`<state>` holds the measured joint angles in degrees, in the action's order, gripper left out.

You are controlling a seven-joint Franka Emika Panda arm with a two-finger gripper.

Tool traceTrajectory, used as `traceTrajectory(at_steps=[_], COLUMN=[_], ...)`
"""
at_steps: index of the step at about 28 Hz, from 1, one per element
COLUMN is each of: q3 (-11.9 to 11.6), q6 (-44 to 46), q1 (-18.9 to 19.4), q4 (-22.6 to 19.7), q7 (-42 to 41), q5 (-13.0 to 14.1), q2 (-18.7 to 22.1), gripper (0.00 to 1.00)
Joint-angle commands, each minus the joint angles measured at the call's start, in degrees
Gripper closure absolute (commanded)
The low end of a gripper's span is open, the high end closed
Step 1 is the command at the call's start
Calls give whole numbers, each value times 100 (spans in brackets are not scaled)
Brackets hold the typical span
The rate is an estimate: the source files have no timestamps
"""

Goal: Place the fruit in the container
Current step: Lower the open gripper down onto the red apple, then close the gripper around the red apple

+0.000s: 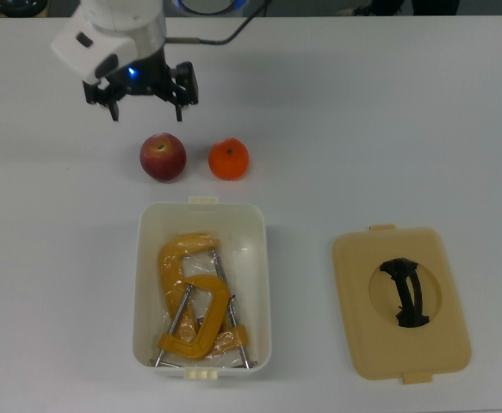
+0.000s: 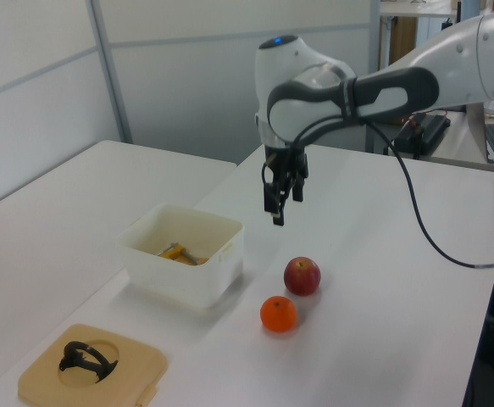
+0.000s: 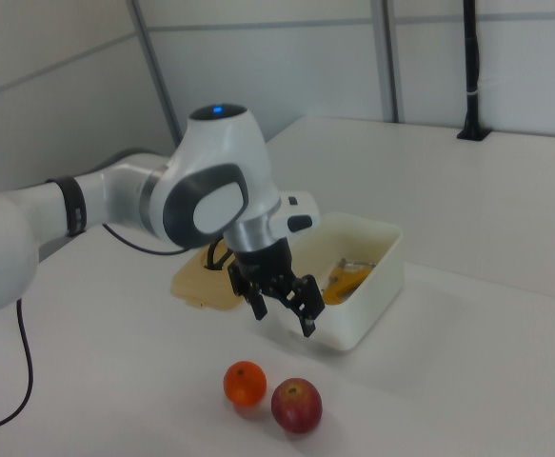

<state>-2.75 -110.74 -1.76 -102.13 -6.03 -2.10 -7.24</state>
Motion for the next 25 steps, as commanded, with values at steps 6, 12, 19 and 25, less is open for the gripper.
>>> traceTrajectory(at_steps=[6,12,19,25], q3=[-24,-24,-24,-24], q6=[-984,-993,-993,-1011], q1=[115,141,106,106], q4=[-879,-1072,-1196,-1152], q7=[-215,-215,-215,-206], q5=[-1,-396,-713,-775], q2=[-14,-207,-436,-647], gripper=[0,0,0,0])
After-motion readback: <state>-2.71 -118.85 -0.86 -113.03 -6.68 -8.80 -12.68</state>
